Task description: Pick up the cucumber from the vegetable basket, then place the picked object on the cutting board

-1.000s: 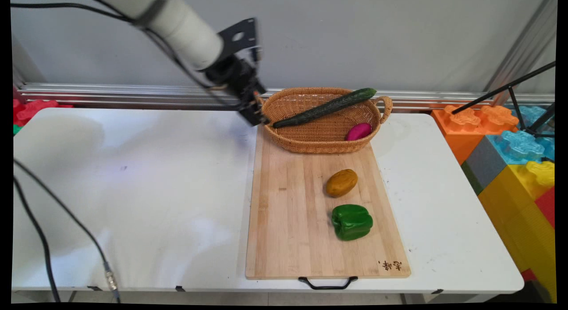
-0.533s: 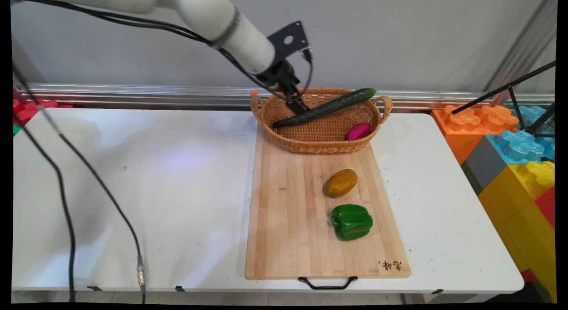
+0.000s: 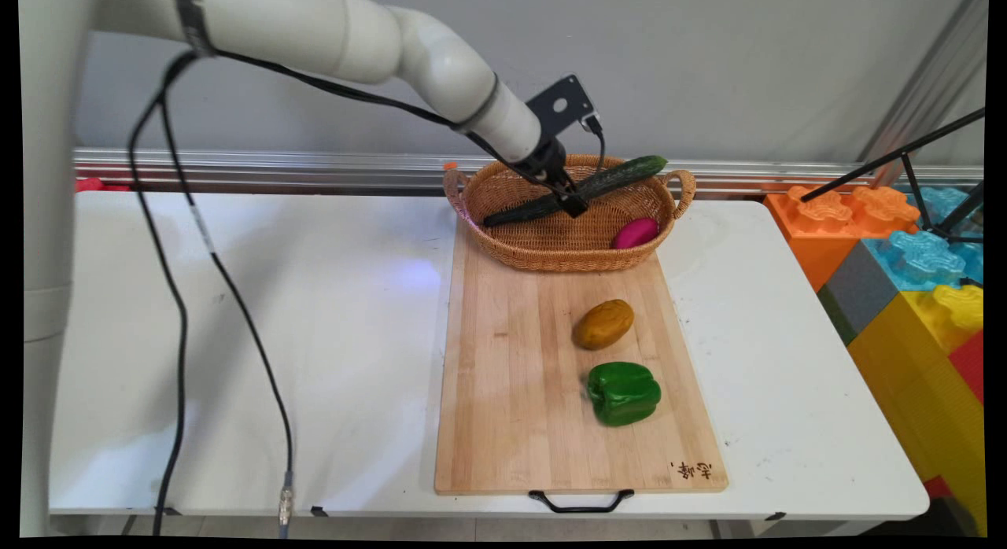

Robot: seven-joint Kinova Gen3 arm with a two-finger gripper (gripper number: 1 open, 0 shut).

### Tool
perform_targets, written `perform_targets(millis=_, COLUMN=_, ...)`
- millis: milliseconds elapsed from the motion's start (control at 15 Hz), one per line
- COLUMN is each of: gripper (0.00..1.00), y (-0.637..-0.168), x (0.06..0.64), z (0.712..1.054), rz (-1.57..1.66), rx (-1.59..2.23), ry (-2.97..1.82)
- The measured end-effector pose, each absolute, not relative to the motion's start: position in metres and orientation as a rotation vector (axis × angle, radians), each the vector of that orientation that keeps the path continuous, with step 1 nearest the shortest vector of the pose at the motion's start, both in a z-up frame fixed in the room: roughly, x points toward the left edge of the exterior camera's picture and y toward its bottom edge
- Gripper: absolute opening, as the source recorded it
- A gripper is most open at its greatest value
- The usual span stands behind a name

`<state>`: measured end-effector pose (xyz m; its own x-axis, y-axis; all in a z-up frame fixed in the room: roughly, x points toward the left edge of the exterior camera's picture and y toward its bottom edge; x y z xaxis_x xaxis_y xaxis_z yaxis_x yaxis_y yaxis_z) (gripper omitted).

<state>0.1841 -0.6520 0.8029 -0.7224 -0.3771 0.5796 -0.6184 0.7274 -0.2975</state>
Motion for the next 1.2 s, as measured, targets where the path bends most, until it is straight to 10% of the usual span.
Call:
perform_targets(millis=533, gripper=1.0, y=-0.683, x=0.165, z=0.757, rz=0.657, rx=0.813, ry=-2.405)
perform_targets(millis=600, gripper=0.0, y=-0.685, x=0.164, z=0.755, rz=0.661, rx=0.817, ry=-2.4)
perform_targets(millis=1200, gripper=0.0, y=-0.684, x=0.167, z=0.781, rz=0.69, rx=0.847, ry=-2.374)
